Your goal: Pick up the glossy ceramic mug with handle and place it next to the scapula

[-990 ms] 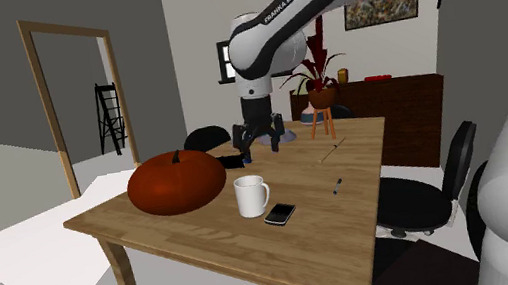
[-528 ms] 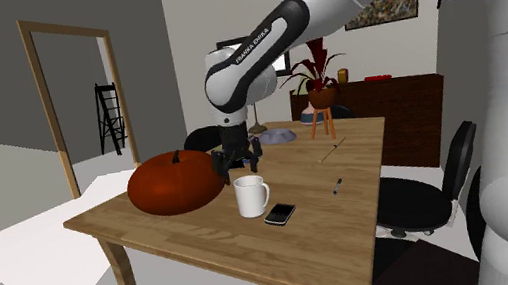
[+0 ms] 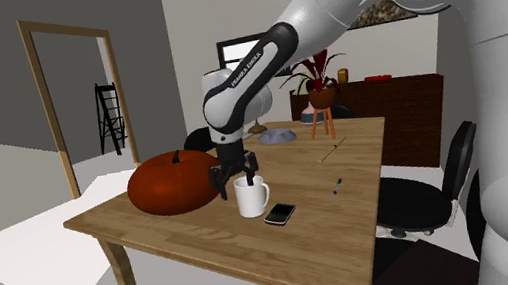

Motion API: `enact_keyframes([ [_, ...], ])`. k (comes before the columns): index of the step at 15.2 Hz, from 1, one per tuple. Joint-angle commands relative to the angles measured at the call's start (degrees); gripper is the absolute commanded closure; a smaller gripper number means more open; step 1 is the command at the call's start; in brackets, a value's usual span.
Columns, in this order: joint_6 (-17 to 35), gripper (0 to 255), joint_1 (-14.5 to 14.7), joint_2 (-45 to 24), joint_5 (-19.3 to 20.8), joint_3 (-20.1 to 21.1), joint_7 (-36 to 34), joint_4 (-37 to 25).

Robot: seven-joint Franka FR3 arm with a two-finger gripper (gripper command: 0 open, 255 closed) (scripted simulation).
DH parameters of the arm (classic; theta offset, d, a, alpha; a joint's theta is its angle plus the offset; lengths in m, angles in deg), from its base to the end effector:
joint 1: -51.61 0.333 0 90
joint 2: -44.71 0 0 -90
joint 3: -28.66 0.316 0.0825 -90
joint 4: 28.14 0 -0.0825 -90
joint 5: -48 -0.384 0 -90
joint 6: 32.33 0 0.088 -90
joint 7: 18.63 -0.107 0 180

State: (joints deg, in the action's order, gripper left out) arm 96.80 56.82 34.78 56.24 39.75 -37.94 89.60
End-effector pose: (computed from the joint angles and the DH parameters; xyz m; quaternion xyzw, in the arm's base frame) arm 0.5594 0.1569 0.3579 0.9990 0.0167 0.0264 0.0334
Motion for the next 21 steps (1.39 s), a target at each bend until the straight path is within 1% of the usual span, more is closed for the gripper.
enact_keyframes([
  [1, 1.09, 0, 0.01, -0.68, 0.28, -0.08, -0.21, 0.4],
  [8, 1.08, 0, 0.01, -0.68, 0.28, -0.08, -0.21, 0.4],
  [9, 1.08, 255, 0.01, -0.68, 0.28, -0.08, -0.21, 0.4],
  [18, 1.09, 255, 0.01, -0.68, 0.28, -0.08, -0.21, 0.4],
  [21, -0.97, 255, -0.05, 0.53, -0.23, 0.04, 0.25, -0.49],
])
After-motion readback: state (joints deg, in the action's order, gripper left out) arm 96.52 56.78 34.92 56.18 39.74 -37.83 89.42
